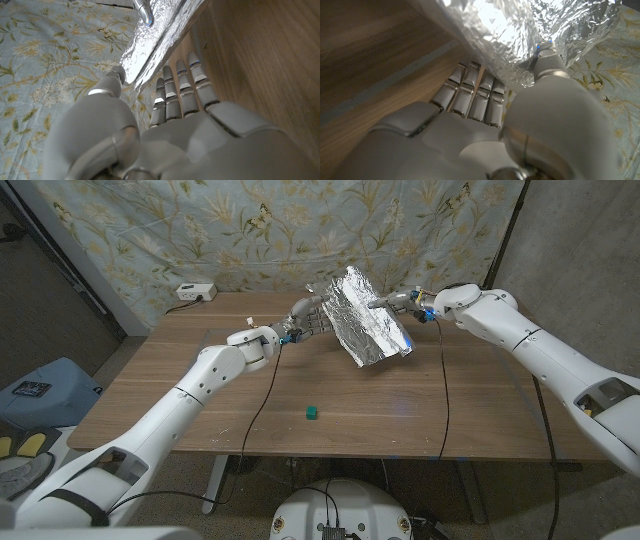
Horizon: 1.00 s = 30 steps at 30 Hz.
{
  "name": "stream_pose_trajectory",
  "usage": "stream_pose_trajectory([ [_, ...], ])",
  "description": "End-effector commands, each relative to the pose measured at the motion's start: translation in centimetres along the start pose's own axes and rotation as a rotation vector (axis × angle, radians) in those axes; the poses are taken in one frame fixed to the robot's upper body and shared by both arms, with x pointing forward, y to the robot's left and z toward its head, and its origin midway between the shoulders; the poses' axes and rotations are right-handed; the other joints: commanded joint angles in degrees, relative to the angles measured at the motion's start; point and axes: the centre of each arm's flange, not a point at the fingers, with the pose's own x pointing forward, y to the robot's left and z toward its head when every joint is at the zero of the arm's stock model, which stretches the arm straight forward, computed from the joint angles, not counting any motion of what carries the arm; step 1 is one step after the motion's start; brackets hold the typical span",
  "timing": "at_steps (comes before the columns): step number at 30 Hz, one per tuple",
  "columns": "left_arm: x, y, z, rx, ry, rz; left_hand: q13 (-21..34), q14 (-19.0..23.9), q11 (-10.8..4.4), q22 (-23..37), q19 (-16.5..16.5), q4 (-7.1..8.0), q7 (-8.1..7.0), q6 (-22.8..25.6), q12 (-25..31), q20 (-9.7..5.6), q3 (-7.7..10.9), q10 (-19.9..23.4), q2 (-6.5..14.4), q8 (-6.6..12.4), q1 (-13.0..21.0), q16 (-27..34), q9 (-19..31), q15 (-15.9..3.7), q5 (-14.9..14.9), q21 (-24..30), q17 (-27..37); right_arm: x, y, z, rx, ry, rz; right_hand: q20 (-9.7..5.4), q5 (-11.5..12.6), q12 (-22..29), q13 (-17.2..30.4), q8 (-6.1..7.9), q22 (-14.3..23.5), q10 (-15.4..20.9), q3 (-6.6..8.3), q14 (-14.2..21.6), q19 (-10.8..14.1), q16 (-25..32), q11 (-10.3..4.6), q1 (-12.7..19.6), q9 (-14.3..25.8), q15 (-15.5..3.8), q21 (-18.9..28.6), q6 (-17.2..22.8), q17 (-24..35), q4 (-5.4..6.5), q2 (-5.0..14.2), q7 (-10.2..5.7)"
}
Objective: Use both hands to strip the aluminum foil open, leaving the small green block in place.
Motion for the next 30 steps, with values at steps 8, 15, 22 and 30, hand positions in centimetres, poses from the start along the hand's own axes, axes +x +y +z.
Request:
stream_pose_trajectory([
  [8,1.8,-1.4,-0.7,0.006,0.048,-0.012,1.5,2.4,-0.72,0.2,2.1,0.40,-0.11,3.4,1.9,-0.40,-0.39,1.6,0.2,1.15,1.1,0.8,0.7,-0.95,1.3,0.8,0.2,-1.0,0.2,-0.5,0.007,-0.016,0.033,0.03,0.0,0.3,0.2,0.41,0.1,0.6,-0.34,0.6,0.0,0.1,0.07,3.0,0.3,-4.42,-0.1,1.2,0.1,0.00,4.72,-0.60],
  [15,2.1,-1.9,-0.9,0.000,0.053,-0.011,2.2,3.1,-1.08,0.1,2.9,0.48,-0.13,4.4,2.7,-0.62,-0.43,2.4,0.3,1.29,1.4,0.9,0.9,-1.19,1.7,1.1,0.2,-1.3,0.5,-0.6,0.002,-0.019,0.042,0.09,-0.1,0.4,0.2,0.28,0.1,0.6,-0.47,0.7,0.0,0.3,0.09,3.0,0.3,-4.38,-0.1,1.2,0.2,-0.01,4.77,-0.63],
  [22,2.2,-2.1,-1.3,-0.012,0.068,-0.008,2.7,3.5,-1.21,0.1,3.3,0.37,-0.16,4.8,3.3,-0.74,-0.33,2.8,0.3,1.27,1.8,0.9,1.2,-1.39,2.1,1.2,0.1,-1.7,0.9,-0.5,-0.007,-0.028,0.048,0.08,-0.1,0.4,0.2,0.21,0.1,0.5,-0.55,0.8,0.0,0.3,0.09,3.0,0.4,-4.35,-0.2,1.2,0.2,0.03,4.92,-0.63],
  [30,2.3,-2.3,-1.9,-0.023,0.076,0.001,3.2,4.4,-1.53,0.1,4.0,0.33,-0.18,5.6,3.9,-0.80,-0.27,3.3,0.4,1.39,2.2,1.1,1.4,-1.91,2.4,1.5,0.1,-1.9,1.7,-0.4,-0.001,-0.033,0.051,0.09,-0.1,0.5,0.2,0.09,0.1,0.5,-0.64,0.8,0.0,0.3,0.11,3.1,0.5,-4.41,-0.2,1.2,0.2,-0.04,4.94,-0.71],
])
